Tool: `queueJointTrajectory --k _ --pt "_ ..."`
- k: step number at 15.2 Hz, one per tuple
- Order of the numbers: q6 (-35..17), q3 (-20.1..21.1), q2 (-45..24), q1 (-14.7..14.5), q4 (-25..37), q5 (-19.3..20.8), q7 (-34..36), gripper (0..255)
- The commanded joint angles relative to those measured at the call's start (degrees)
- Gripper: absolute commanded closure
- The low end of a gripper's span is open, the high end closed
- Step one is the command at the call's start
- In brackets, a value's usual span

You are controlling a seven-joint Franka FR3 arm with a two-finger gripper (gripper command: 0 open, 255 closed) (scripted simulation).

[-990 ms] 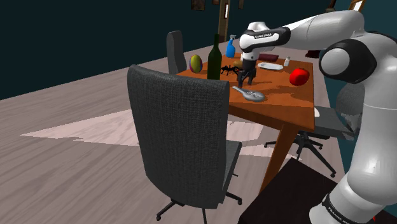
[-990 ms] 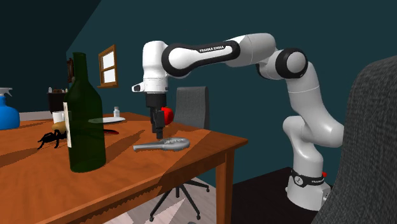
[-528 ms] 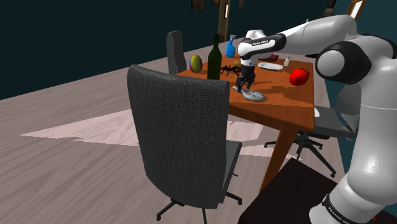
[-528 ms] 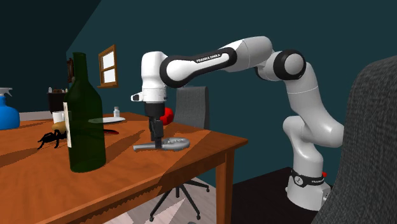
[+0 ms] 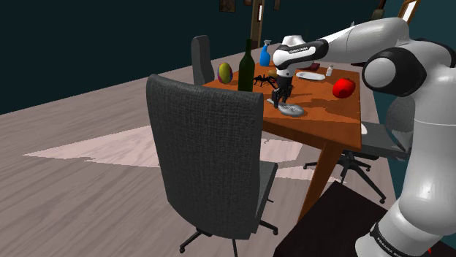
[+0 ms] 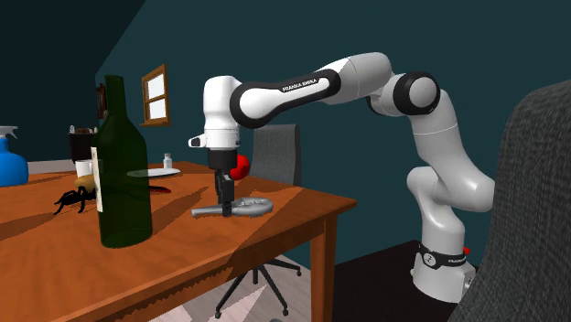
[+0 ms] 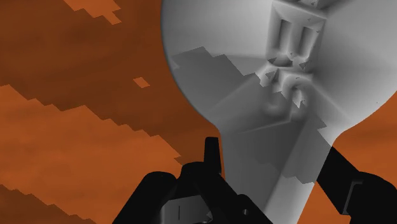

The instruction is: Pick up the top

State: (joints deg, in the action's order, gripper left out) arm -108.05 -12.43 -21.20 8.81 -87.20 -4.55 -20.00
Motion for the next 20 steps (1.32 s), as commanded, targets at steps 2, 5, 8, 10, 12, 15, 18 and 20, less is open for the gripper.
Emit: queueJointTrajectory --k 2,5,8,10,12,15,18,20 --pt "0.0 0.0 0.0 0.0 0.0 0.0 0.0 255" --pt "0.7 0.0 0.1 0.0 0.6 0.0 0.0 255" --pt "2.9 -0.1 0.4 0.1 2.5 0.1 0.1 255" --pt "4.4 -0.1 0.4 0.1 4.0 0.1 0.1 255" --pt "5.9 -0.1 0.5 0.2 5.5 0.2 0.1 255" --pt "8.2 -0.2 0.4 0.3 7.9 0.2 0.2 255" --pt "10.7 -0.2 0.2 0.4 10.5 0.1 0.2 255" --pt "11.6 -0.2 0.1 0.5 11.6 0.1 0.2 255"
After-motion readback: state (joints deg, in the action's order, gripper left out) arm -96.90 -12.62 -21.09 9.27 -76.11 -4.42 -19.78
